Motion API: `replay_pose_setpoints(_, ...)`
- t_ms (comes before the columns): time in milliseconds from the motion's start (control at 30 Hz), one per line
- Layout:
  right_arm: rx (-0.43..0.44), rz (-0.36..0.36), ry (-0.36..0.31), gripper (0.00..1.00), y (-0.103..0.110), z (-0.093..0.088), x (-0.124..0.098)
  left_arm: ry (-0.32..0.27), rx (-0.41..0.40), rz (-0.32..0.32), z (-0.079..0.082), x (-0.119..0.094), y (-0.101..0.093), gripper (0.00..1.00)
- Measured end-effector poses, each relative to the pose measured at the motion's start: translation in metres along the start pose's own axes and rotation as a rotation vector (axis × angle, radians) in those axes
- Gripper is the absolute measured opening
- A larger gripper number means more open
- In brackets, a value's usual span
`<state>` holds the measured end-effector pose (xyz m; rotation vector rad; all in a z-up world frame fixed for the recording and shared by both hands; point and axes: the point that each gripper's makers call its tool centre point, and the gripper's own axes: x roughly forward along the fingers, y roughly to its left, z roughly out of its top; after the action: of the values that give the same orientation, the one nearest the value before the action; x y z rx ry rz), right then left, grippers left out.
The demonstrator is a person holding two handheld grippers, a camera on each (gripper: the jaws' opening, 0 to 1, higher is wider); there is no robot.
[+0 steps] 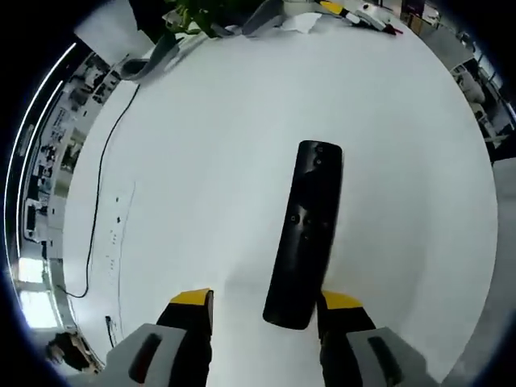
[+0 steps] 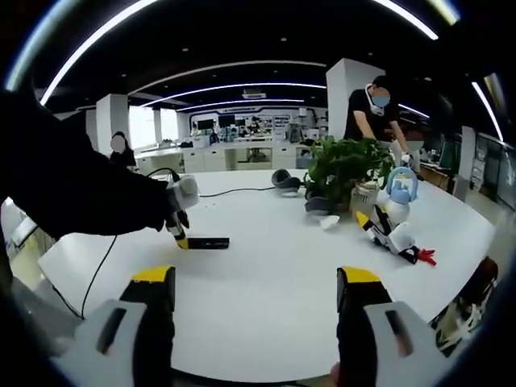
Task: Press the specified remote control buttons in sequence, fully releasing each button before pressing the next.
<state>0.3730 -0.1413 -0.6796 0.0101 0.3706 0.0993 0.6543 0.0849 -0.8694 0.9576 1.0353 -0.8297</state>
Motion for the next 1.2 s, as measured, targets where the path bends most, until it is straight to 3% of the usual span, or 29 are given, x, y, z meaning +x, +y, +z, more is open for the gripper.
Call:
replay_pose_setpoints(100, 0.011, 0.003, -0.012, 0.86, 0.000, 0.002, -0.001, -0.018, -0.003, 0.040, -0.005, -0.003, 0.001, 0.65)
replay_pose_setpoints(200, 0.021, 0.004, -0.019, 0.87, -0.001, 0.003, -0.001, -0.029, -0.094, 0.080, -0.014, -0.007, 0.003, 0.72)
replay_pose_setpoints(300, 0.025, 0.001, -0.025, 0.88, -0.001, 0.004, -0.003, -0.034, -0.098, 0.102, -0.023, -0.010, 0.006, 0.84)
replay_pose_setpoints(400, 0.040, -0.006, -0.047, 0.90, -0.003, 0.008, -0.005, -0.047, -0.135, 0.097, -0.031, -0.017, -0.001, 0.90)
replay_pose_setpoints(567, 0.058, -0.008, -0.072, 0.91, -0.005, 0.011, -0.007, -0.123, -0.230, 0.066, -0.038, -0.034, -0.018, 1.00)
replay_pose_setpoints(667, 0.061, -0.002, -0.076, 0.92, -0.004, 0.012, -0.007, -0.165, -0.258, 0.076, -0.041, -0.046, -0.025, 1.00)
replay_pose_setpoints(733, 0.060, -0.003, -0.084, 0.93, -0.004, 0.013, -0.008, -0.224, -0.273, 0.084, -0.040, -0.054, -0.028, 1.00)
replay_pose_setpoints(833, 0.068, -0.010, -0.097, 0.96, -0.006, 0.015, -0.009, -0.258, -0.305, 0.089, -0.046, -0.068, -0.035, 1.00)
replay_pose_setpoints(1000, 0.080, -0.022, -0.115, 0.99, -0.009, 0.018, -0.011, -0.396, -0.412, 0.087, -0.046, -0.105, -0.051, 1.00)
replay_pose_setpoints(1100, 0.080, -0.017, -0.112, 1.00, -0.007, 0.018, -0.011, -0.472, -0.443, 0.120, -0.047, -0.125, -0.057, 1.00)
replay_pose_setpoints(1200, 0.070, -0.003, -0.118, 1.00, -0.003, 0.019, -0.011, -0.576, -0.452, 0.212, -0.049, -0.152, -0.056, 1.00)
